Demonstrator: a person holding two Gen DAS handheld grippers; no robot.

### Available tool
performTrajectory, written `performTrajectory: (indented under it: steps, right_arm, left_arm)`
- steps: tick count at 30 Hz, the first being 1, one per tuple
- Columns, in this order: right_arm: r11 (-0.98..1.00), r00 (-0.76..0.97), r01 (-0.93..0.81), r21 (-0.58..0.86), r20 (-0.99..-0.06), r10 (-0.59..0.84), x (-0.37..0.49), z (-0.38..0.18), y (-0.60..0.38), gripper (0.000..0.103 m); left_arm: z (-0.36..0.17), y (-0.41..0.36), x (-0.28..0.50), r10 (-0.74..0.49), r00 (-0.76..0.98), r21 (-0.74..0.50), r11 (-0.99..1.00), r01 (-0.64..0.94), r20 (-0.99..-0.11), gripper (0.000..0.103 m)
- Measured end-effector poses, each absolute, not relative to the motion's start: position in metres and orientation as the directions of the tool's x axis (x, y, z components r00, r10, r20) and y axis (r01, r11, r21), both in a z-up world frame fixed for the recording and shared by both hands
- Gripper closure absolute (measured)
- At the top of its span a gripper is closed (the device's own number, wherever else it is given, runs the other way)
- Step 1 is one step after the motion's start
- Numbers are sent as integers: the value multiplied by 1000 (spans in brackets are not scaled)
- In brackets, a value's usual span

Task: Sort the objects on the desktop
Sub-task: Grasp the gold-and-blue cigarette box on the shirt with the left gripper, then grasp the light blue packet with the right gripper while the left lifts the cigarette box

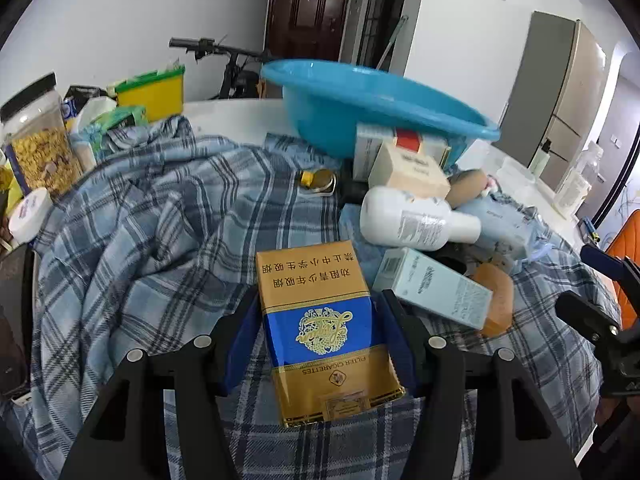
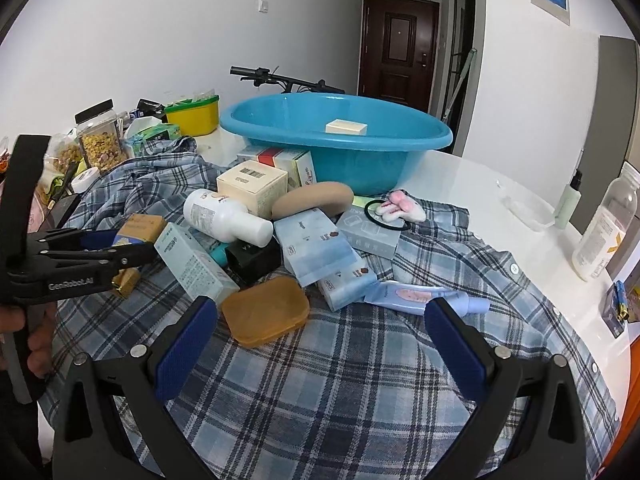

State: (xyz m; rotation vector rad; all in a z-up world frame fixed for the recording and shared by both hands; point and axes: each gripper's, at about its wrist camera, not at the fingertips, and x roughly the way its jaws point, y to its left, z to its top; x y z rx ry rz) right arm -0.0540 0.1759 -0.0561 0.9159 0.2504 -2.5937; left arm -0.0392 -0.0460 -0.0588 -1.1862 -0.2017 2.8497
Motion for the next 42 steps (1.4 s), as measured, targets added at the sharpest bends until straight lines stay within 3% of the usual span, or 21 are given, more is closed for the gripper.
performTrajectory:
  steps: [16,20,25,42]
  right_arm:
    - [-856,-665,508,-99,-677,-316,-107,-53,160,2]
    - [-843,-626,525,-117,-725,-289,-122,-68,151,31]
    - [-834,-596,540,-112,-750,-286,-131,-80,148,58]
    - [-856,-675,517,-2,-615,-407,-99,-35,176,59]
  left_arm:
    - [-48,-56,-38,147,-738,-182,-983,-33,-659,41]
    - [-49,-59,-40,159,-731,-193,-980,-38,-663,41]
    - [-50,-62,-42,170,-729,-205,-978,-42,-664,41]
    - [-17,-58,-31,190,-767,-196,-977,-86,-612,41]
